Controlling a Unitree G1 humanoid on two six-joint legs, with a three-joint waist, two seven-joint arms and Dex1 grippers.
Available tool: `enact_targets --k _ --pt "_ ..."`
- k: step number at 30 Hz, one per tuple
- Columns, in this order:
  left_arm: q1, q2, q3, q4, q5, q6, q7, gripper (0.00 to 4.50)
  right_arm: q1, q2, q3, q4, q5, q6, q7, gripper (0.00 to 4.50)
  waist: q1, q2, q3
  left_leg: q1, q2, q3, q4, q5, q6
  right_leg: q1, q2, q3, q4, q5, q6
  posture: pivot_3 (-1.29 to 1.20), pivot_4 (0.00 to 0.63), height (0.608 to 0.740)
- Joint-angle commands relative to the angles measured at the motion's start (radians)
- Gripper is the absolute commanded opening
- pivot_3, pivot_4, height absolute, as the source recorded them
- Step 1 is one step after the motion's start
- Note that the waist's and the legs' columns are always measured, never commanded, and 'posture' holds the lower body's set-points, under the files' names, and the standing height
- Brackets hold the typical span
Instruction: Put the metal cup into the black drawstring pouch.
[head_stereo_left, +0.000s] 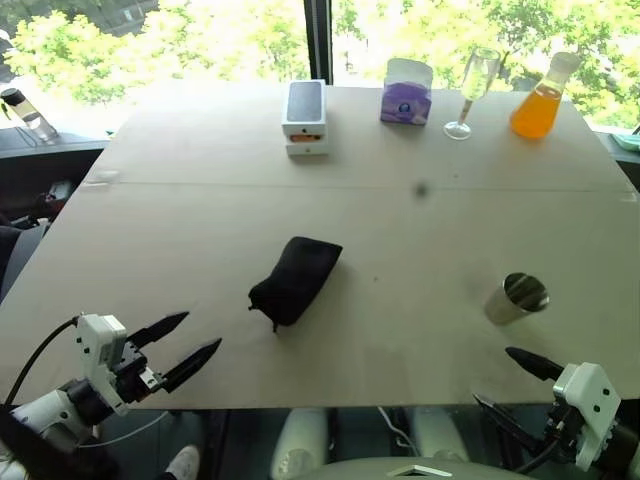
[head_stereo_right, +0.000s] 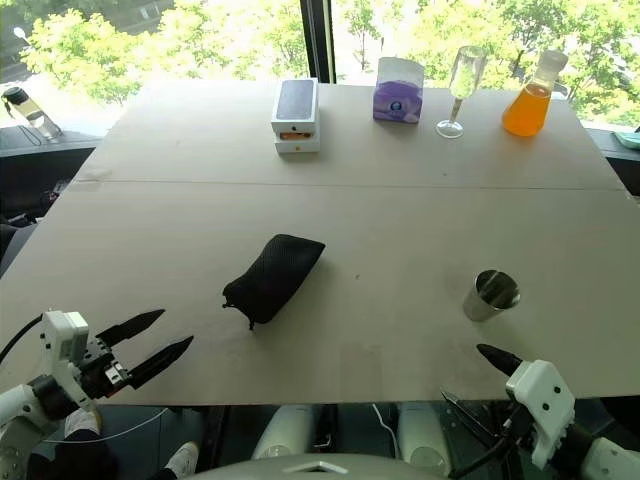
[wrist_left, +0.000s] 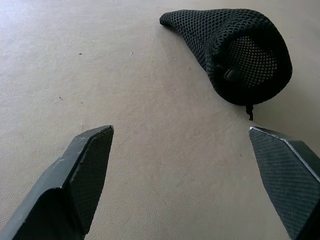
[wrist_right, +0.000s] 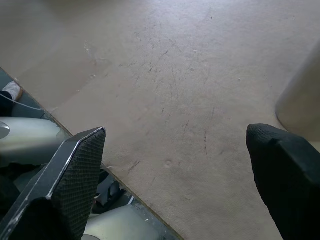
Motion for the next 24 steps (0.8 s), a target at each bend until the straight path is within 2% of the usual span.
enact_targets --k 1,6,12,15,17,20,21,23,24 --pt "-0.008 0.014 0.024 0.005 0.000 -0.011 -0.002 4.50 -0.039 -0.003 -0.004 -0.009 0.013 -0.009 -0.004 4.48 0.000 0.000 0.000 0.000 0.000 0.000 0.000 0.000 0.000 0.000 0.000 0.000 0.000 0.000 0.000 0.00 0.150 0.737" --pt "-0.065 0.034 0.014 0.032 0.015 -0.013 0.003 4.50 -0.143 -0.005 0.047 -0.016 0.034 -0.007 0.010 4.48 0.000 0.000 0.000 0.000 0.000 0.000 0.000 0.000 0.000 0.000 -0.004 -0.005 0.000 0.000 0.000 0.00 0.150 0.737" --pt "-0.120 0.034 0.059 0.033 -0.031 0.025 0.046 4.50 -0.265 -0.049 0.096 -0.030 0.070 -0.017 0.073 4.48 0.000 0.000 0.000 -0.001 -0.001 0.000 0.000 0.002 0.004 0.000 -0.005 -0.011 0.000 0.002 -0.004 0.00 0.150 0.737" --pt "-0.110 0.131 0.054 0.001 0.062 0.057 0.071 4.50 -0.374 -0.078 0.150 -0.091 0.123 0.026 0.088 4.48 -0.002 0.000 0.000 -0.001 -0.001 0.000 0.000 0.003 0.005 0.000 -0.004 -0.013 0.000 0.002 -0.004 0.00 0.150 0.737" --pt "-0.124 0.181 0.040 0.009 0.122 0.003 0.047 4.50 -0.432 -0.091 0.177 -0.107 0.141 0.050 0.088 4.48 0.000 0.000 0.000 0.000 -0.001 0.000 0.000 0.003 0.005 0.000 -0.003 -0.013 0.000 0.002 -0.004 0.00 0.150 0.737" --pt "-0.168 0.211 0.038 0.010 0.102 -0.011 0.012 4.50 -0.483 -0.105 0.211 -0.107 0.144 0.054 0.099 4.48 0.007 0.002 0.000 0.000 -0.002 0.000 0.000 0.003 0.005 0.001 -0.005 -0.013 0.000 0.002 -0.003 0.00 0.150 0.737" --pt "-0.171 0.227 0.026 0.004 0.127 -0.046 -0.010 4.50 -0.492 -0.105 0.219 -0.104 0.142 0.050 0.102 4.48 0.008 0.002 0.000 0.000 -0.003 0.000 0.000 0.003 0.005 0.001 -0.006 -0.014 0.000 0.002 -0.003 0.00 0.150 0.737" --pt "-0.149 0.281 -0.029 -0.025 0.252 -0.234 -0.100 4.50 -0.512 -0.105 0.239 -0.090 0.128 0.029 0.117 4.48 0.006 0.001 -0.001 -0.001 -0.003 -0.001 0.000 0.003 0.006 0.001 -0.006 -0.014 0.000 0.003 -0.004 0.00 0.150 0.737" --pt "-0.159 0.291 -0.044 -0.051 0.252 -0.241 -0.116 4.50 -0.521 -0.104 0.245 -0.083 0.124 0.021 0.121 4.48 0.002 0.000 -0.001 -0.001 -0.003 -0.001 0.000 0.002 0.006 0.001 -0.005 -0.014 -0.001 0.003 -0.004 0.00 0.150 0.737"
